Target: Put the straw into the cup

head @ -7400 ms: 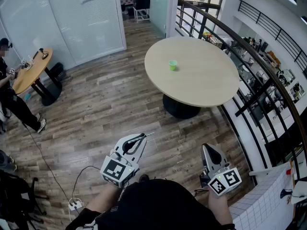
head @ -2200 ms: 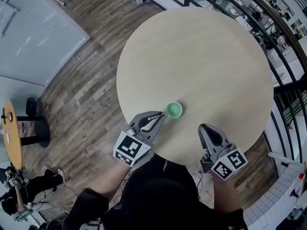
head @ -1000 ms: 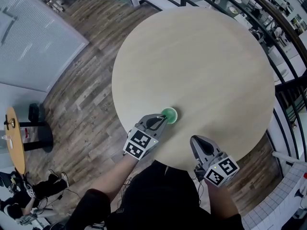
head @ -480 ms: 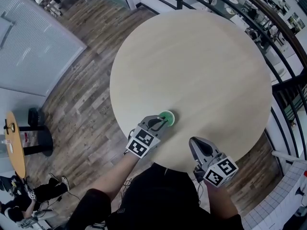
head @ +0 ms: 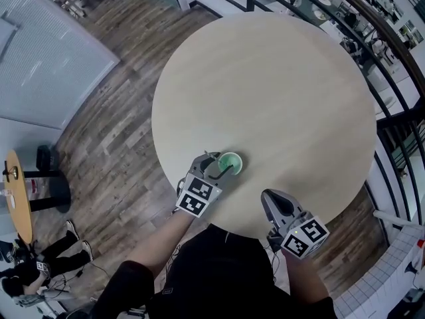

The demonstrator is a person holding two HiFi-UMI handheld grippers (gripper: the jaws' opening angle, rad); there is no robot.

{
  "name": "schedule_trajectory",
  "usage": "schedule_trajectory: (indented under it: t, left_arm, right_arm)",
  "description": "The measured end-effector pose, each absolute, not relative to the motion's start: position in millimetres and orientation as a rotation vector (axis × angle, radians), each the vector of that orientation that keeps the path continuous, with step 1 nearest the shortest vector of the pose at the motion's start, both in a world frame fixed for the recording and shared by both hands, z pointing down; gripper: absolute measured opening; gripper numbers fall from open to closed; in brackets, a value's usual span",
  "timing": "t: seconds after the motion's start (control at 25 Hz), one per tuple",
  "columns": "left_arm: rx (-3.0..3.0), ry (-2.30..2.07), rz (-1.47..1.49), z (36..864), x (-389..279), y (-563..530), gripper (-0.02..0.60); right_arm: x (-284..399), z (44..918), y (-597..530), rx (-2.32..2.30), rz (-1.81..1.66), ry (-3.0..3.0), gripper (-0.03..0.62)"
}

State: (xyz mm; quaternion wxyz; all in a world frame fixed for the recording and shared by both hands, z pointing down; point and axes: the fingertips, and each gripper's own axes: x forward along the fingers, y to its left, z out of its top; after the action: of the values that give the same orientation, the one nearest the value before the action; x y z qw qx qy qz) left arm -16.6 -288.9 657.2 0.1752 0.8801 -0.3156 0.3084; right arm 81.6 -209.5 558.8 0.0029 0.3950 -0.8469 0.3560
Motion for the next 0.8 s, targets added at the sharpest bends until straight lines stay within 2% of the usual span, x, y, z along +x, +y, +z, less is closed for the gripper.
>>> schedule_trajectory:
  t: [0.36,0.8]
  left_arm:
    - [2.489,-1.007,0.835,651,-26,-297,0.281]
    - [2.475,-1.029,0.804,646,-38,-297,0.282]
  right_arm:
    - [74,558,-212,1.210,1.111,-2.663,0.023]
    - [64,554,-211,1.192,1.090,-2.668,0.023]
